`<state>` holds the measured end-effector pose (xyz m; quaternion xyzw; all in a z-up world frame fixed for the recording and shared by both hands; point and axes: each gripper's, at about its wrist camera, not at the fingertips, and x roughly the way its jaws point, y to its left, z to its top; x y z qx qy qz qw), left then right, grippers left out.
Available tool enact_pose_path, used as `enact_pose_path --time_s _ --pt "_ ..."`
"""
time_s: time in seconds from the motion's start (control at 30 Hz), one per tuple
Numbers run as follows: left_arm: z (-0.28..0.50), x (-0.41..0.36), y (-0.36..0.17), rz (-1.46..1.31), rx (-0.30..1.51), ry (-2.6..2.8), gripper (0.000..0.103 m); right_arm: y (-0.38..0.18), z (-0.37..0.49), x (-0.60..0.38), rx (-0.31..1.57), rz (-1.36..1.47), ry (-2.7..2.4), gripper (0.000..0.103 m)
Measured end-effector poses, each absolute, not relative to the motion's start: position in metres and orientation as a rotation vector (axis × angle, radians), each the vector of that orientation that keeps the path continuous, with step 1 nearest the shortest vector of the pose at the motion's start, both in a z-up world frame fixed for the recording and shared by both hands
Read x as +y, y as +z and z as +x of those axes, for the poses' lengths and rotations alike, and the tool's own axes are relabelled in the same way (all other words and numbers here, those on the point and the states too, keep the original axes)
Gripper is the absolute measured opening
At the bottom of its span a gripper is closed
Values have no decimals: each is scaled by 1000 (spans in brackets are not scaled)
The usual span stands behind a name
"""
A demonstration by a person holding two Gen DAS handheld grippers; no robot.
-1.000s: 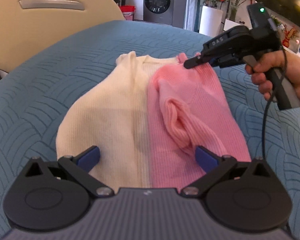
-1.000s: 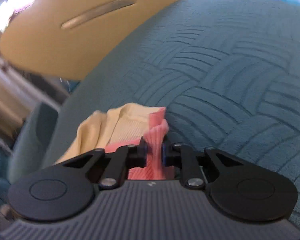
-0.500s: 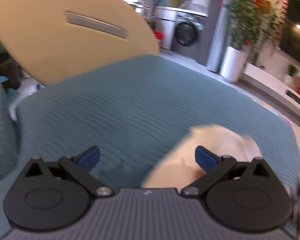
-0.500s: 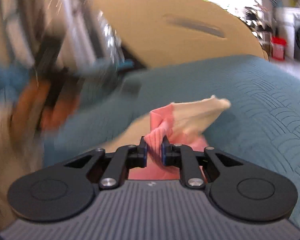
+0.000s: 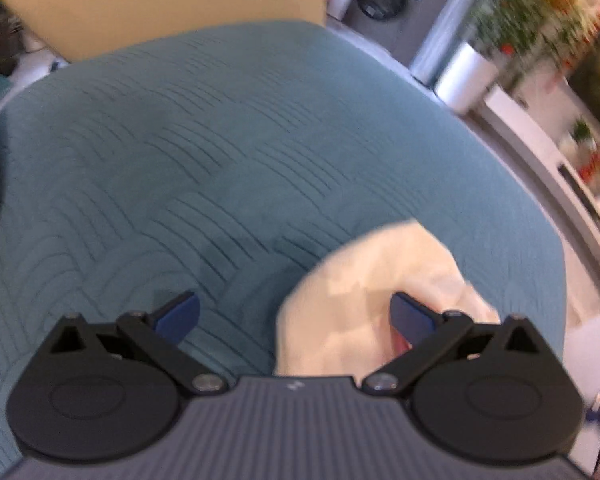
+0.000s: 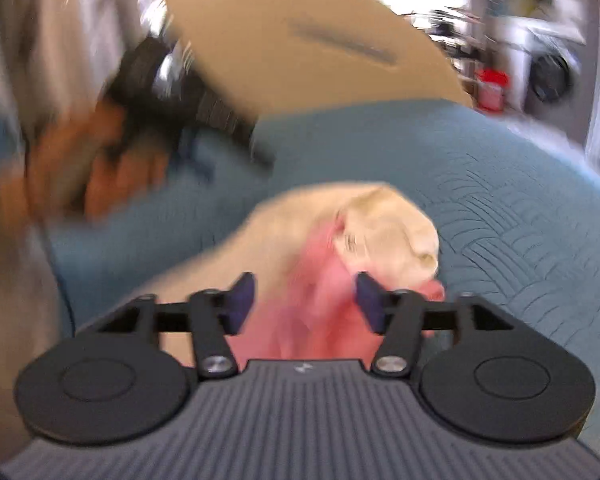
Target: Fold clothes
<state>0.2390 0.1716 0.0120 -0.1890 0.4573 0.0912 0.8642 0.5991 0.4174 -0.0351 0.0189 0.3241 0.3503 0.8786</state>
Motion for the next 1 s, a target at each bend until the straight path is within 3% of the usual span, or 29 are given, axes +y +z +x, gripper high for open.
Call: enact_pose_path --time_s 0.23,0.57,0.63,0.7,0.8,1.0 --pt "240 137 -7 -182 1003 142 102 -61 699 396 792 214 478 66" --pt "244 136 -7 -188 1039 149 102 -136 791 367 1097 549 524 66" --pt "246 139 -8 -195 1050 139 102 -126 786 373 1039 517 547 48" --pt "246 146 -3 -204 1033 145 102 -113 780 380 988 436 554 18" --pt "242 161 11 -238 993 169 103 -89 760 397 909 290 551 12" --pt "231 189 35 -296 934 194 103 -27 693 465 741 -48 606 12"
